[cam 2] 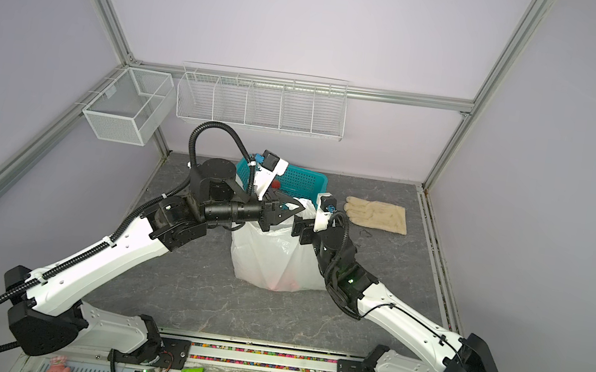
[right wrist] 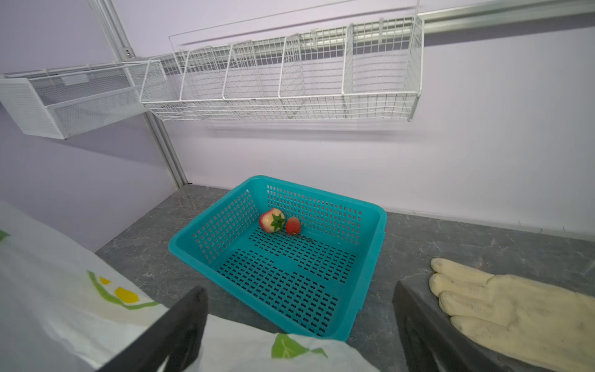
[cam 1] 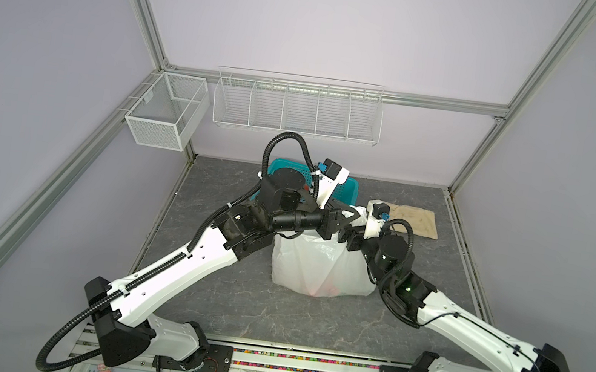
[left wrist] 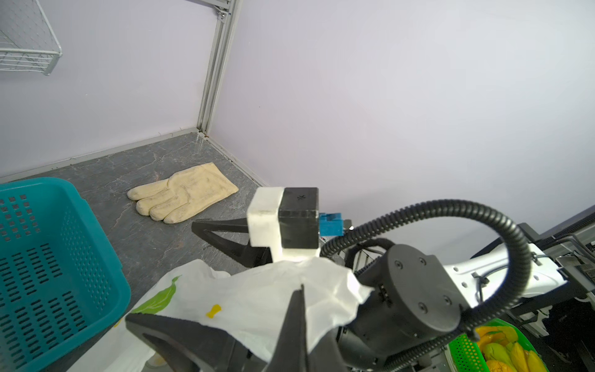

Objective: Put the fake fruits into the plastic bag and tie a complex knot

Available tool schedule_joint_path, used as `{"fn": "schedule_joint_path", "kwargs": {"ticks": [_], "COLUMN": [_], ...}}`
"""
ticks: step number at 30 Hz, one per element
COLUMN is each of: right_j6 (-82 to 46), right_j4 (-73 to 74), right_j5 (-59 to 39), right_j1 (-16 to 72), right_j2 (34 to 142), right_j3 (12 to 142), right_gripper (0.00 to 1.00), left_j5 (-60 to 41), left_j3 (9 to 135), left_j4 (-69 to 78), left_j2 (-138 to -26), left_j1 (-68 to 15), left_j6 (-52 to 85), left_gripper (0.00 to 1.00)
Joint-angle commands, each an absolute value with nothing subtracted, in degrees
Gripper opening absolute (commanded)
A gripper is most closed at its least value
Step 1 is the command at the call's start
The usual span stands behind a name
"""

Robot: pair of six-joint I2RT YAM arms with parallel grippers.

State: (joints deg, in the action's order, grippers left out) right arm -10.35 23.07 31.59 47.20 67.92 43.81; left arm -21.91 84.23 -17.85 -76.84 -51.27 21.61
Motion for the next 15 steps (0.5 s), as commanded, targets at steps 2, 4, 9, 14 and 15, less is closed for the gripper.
{"fn": "schedule_joint_path", "kwargs": {"ticks": [2,4,9,14,15], "right_j6": [-15.86,-16.11,-15.15,-12.99,-12.75], "right_j4": [24.25,24.43,23.54,23.37,22.99], "right_j5": [38.29,36.83,32.82,29.62,29.33], "right_j1": [47.64,47.67,47.77,47.72,47.72], "right_j2": [68.82,68.32,67.42,65.45,65.15], "right_j3": [40.08,38.01,35.08,35.17,35.61], "right_gripper": [0.84,0.79,0.68,0.56,0.55], "left_j5": [-20.07,-18.61,-16.83,-16.71,-16.78], "left_j3": [84.30,84.12,83.33,83.01,82.97], "left_j4": [-15.28,-15.69,-15.96,-16.28,-16.33], "left_j2": [-75.77,-75.52,-75.41,-75.83,-75.79], "left_j1": [-51.14,-50.90,-49.35,-49.22,-49.16], "left_j6": [22.99,22.70,22.90,22.16,22.01], "left_gripper": [0.00,0.00,0.00,0.00,0.00]}}
